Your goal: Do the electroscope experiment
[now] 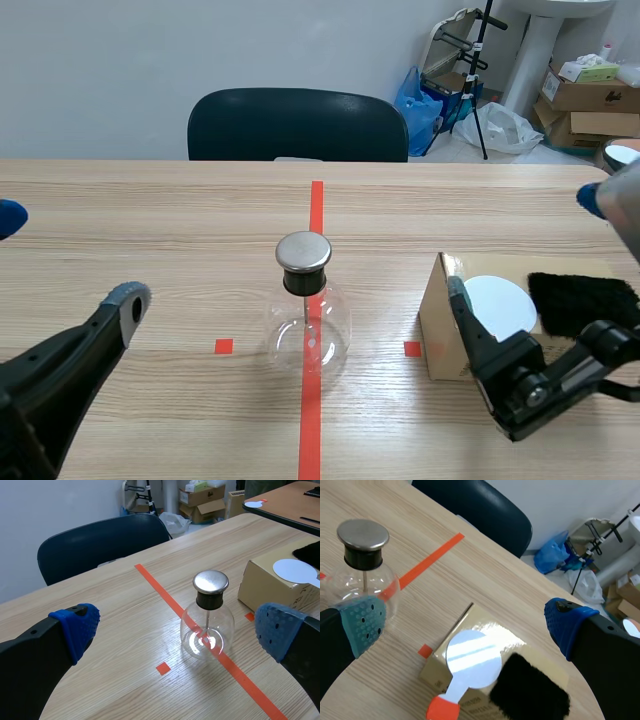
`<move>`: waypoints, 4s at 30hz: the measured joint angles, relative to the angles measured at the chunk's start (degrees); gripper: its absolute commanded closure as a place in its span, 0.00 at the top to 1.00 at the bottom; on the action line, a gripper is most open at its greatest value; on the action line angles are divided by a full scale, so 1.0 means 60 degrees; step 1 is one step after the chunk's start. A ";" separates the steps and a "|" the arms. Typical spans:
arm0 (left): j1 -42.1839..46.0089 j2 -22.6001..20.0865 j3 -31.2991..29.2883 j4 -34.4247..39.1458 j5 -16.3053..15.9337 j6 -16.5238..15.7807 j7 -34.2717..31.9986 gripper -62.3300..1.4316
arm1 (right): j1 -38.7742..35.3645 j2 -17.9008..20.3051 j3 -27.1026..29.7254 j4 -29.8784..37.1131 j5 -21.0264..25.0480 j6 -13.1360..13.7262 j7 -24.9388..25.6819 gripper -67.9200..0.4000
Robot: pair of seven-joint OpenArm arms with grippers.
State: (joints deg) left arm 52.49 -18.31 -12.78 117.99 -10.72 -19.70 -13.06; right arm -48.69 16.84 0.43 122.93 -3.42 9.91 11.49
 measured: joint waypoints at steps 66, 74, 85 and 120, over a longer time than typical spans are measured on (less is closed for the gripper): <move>-0.0018 -0.0018 0.0000 -0.0007 0.0055 0.0000 0.0146 1.00 | 0.0863 -0.0688 0.0645 -0.0619 0.1902 0.1140 -0.1402 1.00; -0.0018 -0.0018 0.0000 -0.0007 0.0055 0.0000 0.0146 1.00 | 0.0863 -0.0688 0.0645 -0.0619 0.1902 0.1140 -0.1402 1.00; -0.0018 -0.0018 0.0000 -0.0007 0.0055 0.0000 0.0146 1.00 | 0.0863 -0.0688 0.0645 -0.0619 0.1902 0.1140 -0.1402 1.00; -0.0018 -0.0018 0.0000 -0.0007 0.0055 0.0000 0.0146 1.00 | 0.0863 -0.0688 0.0645 -0.0619 0.1902 0.1140 -0.1402 1.00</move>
State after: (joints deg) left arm 52.38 -18.41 -12.78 117.95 -10.39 -19.70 -12.19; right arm -43.51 12.71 4.29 119.22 7.99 16.75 3.07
